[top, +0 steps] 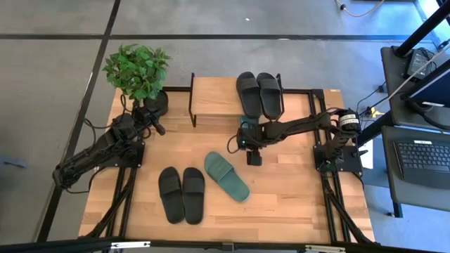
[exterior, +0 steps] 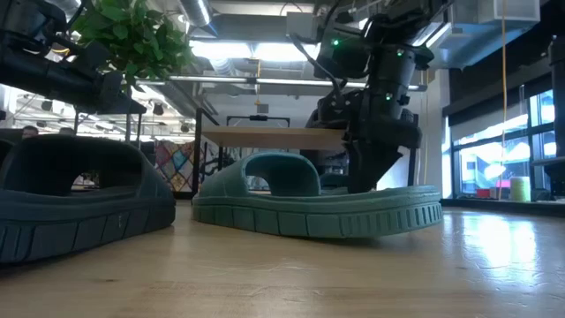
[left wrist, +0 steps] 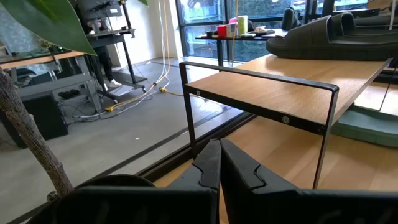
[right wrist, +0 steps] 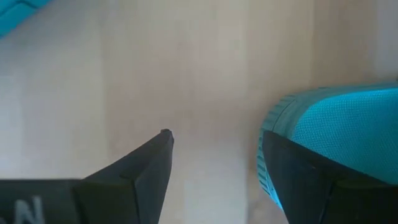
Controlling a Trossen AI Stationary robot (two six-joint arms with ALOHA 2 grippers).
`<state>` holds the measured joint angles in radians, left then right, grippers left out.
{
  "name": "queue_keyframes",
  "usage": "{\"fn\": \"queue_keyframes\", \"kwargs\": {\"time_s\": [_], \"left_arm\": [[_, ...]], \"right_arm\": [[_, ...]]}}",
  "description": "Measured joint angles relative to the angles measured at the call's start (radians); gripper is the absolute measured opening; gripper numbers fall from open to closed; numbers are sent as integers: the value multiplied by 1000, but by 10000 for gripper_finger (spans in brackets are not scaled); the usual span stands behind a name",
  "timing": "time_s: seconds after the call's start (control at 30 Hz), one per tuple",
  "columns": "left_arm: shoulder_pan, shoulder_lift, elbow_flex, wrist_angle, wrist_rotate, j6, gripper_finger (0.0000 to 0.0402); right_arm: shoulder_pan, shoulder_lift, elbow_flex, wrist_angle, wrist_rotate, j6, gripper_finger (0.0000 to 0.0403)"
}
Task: Pick and place slides into the shelf
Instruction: Put the green slide under the shelf
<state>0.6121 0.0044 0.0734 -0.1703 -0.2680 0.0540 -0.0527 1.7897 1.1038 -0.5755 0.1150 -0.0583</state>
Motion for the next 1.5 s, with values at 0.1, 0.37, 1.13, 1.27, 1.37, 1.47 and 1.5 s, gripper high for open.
{"fn": "queue_keyframes", "kwargs": {"time_s": [0.1, 0.37, 1.13, 1.27, 1.37, 1.47, 1.5], "left_arm": [[0, 0, 0, 0, 0, 0, 0], [0, 0, 0, 0, 0, 0, 0], [0, 0, 0, 0, 0, 0, 0], [0, 0, 0, 0, 0, 0, 0], [0, 0, 0, 0, 0, 0, 0], [0, 0, 0, 0, 0, 0, 0], [0, 0, 0, 0, 0, 0, 0]], "right_arm": [[-28, 0, 0, 15, 0, -28, 247], [-82, 0, 0, 34, -9, -52, 247], [217, -4, 229, -55, 0, -128, 247], [286, -5, 243, 9, -2, -158, 247], [318, -5, 243, 53, -3, -165, 247], [336, -5, 243, 90, -3, -164, 247], [340, -5, 243, 103, -3, -164, 247]]}}
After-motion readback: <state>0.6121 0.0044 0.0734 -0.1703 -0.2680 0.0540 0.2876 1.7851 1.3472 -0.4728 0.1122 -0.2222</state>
